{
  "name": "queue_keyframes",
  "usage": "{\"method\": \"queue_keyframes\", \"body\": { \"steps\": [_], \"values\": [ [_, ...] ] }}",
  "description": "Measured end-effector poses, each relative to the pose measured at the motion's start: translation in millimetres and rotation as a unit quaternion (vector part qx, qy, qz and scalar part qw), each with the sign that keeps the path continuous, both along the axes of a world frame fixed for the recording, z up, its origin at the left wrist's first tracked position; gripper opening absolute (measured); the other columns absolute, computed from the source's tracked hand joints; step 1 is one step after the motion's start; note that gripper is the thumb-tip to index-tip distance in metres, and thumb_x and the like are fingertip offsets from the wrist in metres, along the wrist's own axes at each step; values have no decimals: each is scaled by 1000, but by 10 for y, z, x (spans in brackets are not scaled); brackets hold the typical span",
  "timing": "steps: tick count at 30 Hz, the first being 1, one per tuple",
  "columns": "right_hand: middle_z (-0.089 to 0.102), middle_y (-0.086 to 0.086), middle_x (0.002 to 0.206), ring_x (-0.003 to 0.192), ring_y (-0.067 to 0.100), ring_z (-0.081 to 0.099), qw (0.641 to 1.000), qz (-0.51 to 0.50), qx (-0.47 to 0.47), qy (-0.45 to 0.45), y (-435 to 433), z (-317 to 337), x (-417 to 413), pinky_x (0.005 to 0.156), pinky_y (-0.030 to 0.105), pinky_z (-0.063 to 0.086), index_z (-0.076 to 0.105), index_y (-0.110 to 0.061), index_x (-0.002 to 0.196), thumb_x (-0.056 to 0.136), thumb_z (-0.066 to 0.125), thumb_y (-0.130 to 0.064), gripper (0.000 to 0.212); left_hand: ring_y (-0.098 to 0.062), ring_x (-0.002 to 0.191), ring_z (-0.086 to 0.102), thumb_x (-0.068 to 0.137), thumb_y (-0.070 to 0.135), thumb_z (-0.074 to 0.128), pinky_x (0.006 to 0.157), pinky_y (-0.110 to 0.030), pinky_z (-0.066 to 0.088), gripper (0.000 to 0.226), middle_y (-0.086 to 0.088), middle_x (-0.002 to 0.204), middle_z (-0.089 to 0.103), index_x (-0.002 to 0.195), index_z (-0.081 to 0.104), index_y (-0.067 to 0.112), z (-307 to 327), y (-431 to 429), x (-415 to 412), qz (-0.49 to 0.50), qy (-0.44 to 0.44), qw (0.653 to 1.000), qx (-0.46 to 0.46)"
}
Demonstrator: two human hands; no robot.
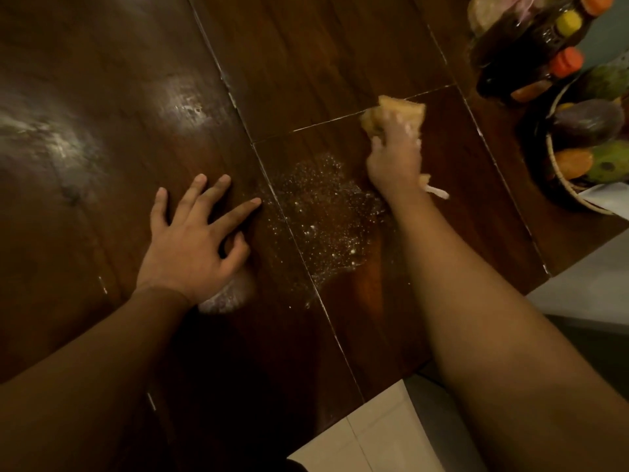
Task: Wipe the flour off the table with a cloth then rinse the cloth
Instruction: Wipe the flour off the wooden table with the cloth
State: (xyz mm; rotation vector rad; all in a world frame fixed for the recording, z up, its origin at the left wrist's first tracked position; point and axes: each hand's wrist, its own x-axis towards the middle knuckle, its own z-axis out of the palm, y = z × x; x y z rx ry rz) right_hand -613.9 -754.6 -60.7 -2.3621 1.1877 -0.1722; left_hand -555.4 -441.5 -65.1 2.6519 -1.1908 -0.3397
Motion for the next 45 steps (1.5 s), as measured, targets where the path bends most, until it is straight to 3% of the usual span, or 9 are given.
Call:
{"method": "queue_keyframes", "body": {
  "steps": [4, 7, 14, 22, 25, 28, 34, 40, 45],
  "values": [
    [44, -12, 149, 142, 10, 31, 940, 330, 83, -14, 617, -7, 150, 121, 31, 11, 57, -26, 138, 98, 53, -5, 45, -21, 148, 8, 91, 50, 36, 114, -61, 5, 52, 2, 157, 23, 143, 28, 52, 7, -5, 0, -1, 0, 1000, 0],
    [48, -27, 146, 150, 16, 27, 855, 500, 127, 56, 484, -50, 65, 120, 63, 6, 65, -51, 119, 93, 58, -12, 48, -21, 148, 7, 91, 49, 36, 114, -62, 5, 53, 2, 157, 22, 144, 29, 49, 11, -3, -3, -3, -5, 1000, 2],
    [53, 7, 146, 138, 25, 44, 992, 121, 5, -30, 237, -16, 184, 118, 44, 31, 56, -20, 140, 95, 50, -2, 49, -13, 148, 3, 92, 50, 36, 117, -58, 2, 66, 5, 160, 13, 152, 13, 33, -10, 1, 8, 23, 12, 1000, -16],
    [67, -4, 131, 143, 12, 39, 823, 549, 147, -13, 896, -34, -140, 122, 43, -2, 77, -21, 108, 64, 51, 16, 63, -16, 148, 9, 87, 38, 37, 118, -53, 1, 76, -3, 162, 3, 153, 0, 28, 15, 1, 12, 38, 33, 998, -40],
    [64, -17, 130, 146, 3, 30, 912, 389, 127, 1, 467, -45, -376, 118, 38, -23, 74, -43, 101, 71, 57, 12, 65, -15, 148, 8, 87, 36, 37, 117, -54, 1, 75, -2, 161, 4, 153, 2, 30, 3, 1, 18, 35, 27, 998, -34],
    [58, -6, 141, 146, 18, 34, 982, 186, 23, -31, 655, -27, -462, 121, 54, -8, 68, -37, 119, 84, 53, 11, 61, -13, 148, 6, 88, 36, 37, 117, -54, 1, 73, 0, 161, 5, 153, 5, 30, -25, 8, 21, 32, 20, 999, -32],
    [65, -1, 133, 143, 21, 41, 837, 530, 134, -40, 1578, 12, -1030, 124, 44, 4, 76, -19, 111, 67, 55, 14, 58, -13, 148, 4, 88, 37, 38, 117, -54, 1, 70, 1, 161, 6, 153, 10, 29, -44, 7, 23, 32, 17, 999, -26],
    [64, -2, 134, 140, 16, 46, 962, 255, 41, -89, 1490, -50, -1766, 116, 67, 21, 73, -20, 113, 84, 51, 9, 46, -14, 148, 3, 90, 37, 34, 117, -54, 0, 67, 0, 161, 8, 153, 11, 29, -57, 5, 30, 30, 13, 999, -22],
    [58, -9, 141, 143, 15, 41, 875, 476, 44, -79, 1727, -15, -2225, 120, 53, 24, 61, -31, 124, 83, 50, 3, 54, -14, 148, 4, 89, 37, 35, 117, -55, 0, 66, -1, 161, 11, 152, 16, 28, -55, 2, 24, 28, 9, 999, -25]
  ]
}}
